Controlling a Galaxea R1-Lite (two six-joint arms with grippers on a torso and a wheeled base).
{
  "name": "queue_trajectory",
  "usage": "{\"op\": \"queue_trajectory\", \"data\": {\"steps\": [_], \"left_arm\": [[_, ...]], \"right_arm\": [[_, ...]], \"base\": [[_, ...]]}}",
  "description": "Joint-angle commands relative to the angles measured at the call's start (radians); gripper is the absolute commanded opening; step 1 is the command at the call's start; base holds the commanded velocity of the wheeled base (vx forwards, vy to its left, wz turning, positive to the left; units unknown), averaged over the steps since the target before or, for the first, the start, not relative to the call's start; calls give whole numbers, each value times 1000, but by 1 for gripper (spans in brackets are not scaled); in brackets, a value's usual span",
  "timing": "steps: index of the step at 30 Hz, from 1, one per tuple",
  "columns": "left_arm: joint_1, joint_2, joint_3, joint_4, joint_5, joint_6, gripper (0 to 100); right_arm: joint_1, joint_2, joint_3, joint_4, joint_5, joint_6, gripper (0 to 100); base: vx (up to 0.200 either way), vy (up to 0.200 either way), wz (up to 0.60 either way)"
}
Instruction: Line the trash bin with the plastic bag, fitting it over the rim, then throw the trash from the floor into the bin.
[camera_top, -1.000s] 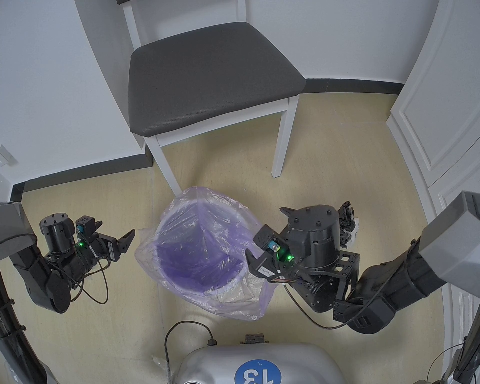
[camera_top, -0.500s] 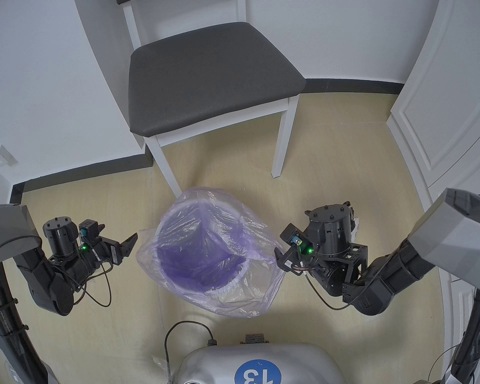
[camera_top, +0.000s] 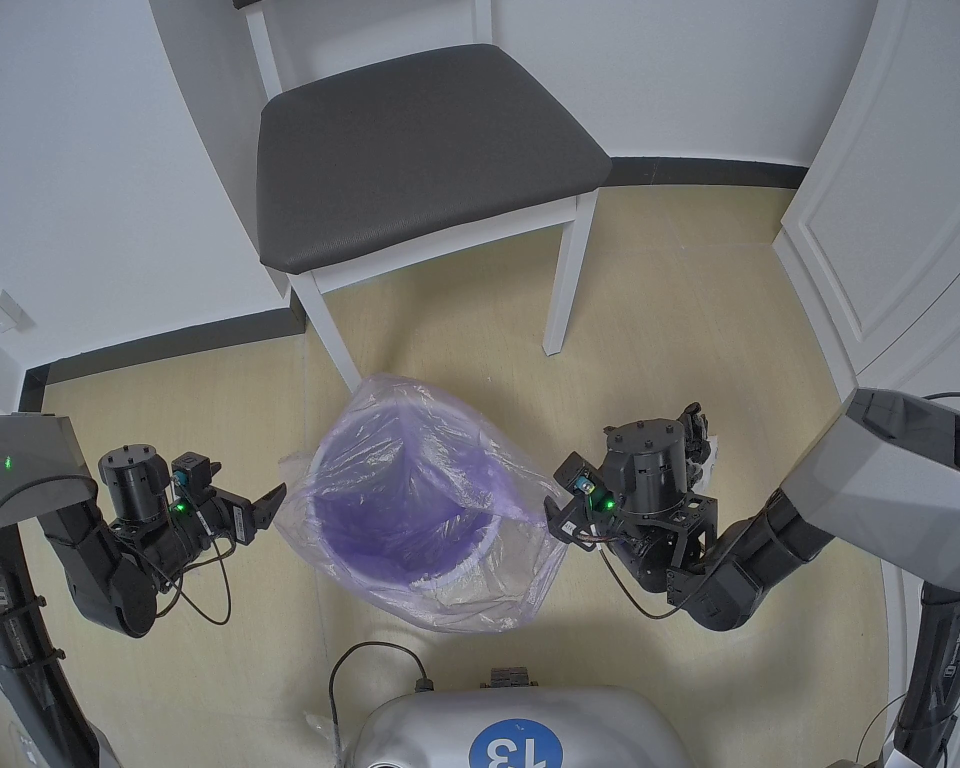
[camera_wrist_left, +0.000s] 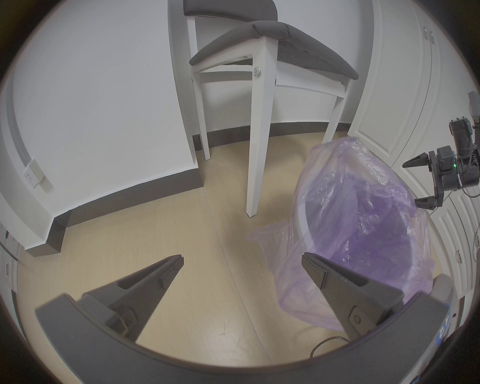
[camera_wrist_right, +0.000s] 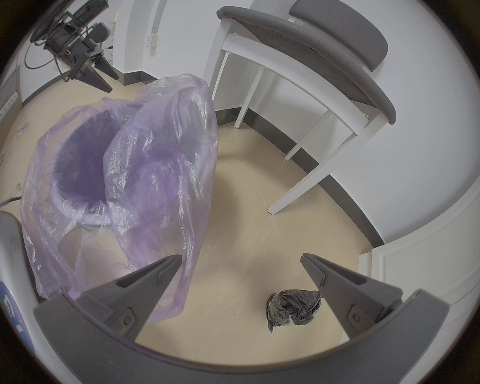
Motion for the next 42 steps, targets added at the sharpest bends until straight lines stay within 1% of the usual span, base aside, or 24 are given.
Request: {"op": "queue_trajectory", "data": {"steps": [1,6,11,16,19,24,26,27,32,38,42], "left_arm": [[-1,10,6,8,2,5,100],[2,35,6,11,12,19,100],[-4,96,-9,7,10,19,100],[-20,179,-40,-6,12,16,100],[-21,214,-51,-35,15,16,100],[-27,260,-62,-75,42,16,100],[-27,260,-62,-75,42,16,100],[-46,291,-71,-90,67,14,100],[-58,341,-97,-130,113,16,100],[-56,321,-88,-139,114,16,100],[-46,265,-77,-136,113,11,100]], "right_arm": [[0,20,-3,-1,0,0,100],[-3,38,-11,-20,0,1,100],[-9,64,-41,-21,0,1,100],[-32,138,-94,-33,0,10,100],[-52,213,-143,-58,-2,27,100],[-60,313,-224,-81,-3,62,100],[-60,313,-224,-81,-3,62,100],[-56,356,-264,-90,-5,82,100],[-49,411,-324,-116,-6,105,100],[-40,386,-299,-119,-5,108,100],[-29,276,-258,-116,-2,108,100]], "base": [[0,0,0],[0,0,0],[0,0,0],[0,0,0],[0,0,0],[0,0,0],[0,0,0],[0,0,0],[0,0,0],[0,0,0],[0,0,0]]}}
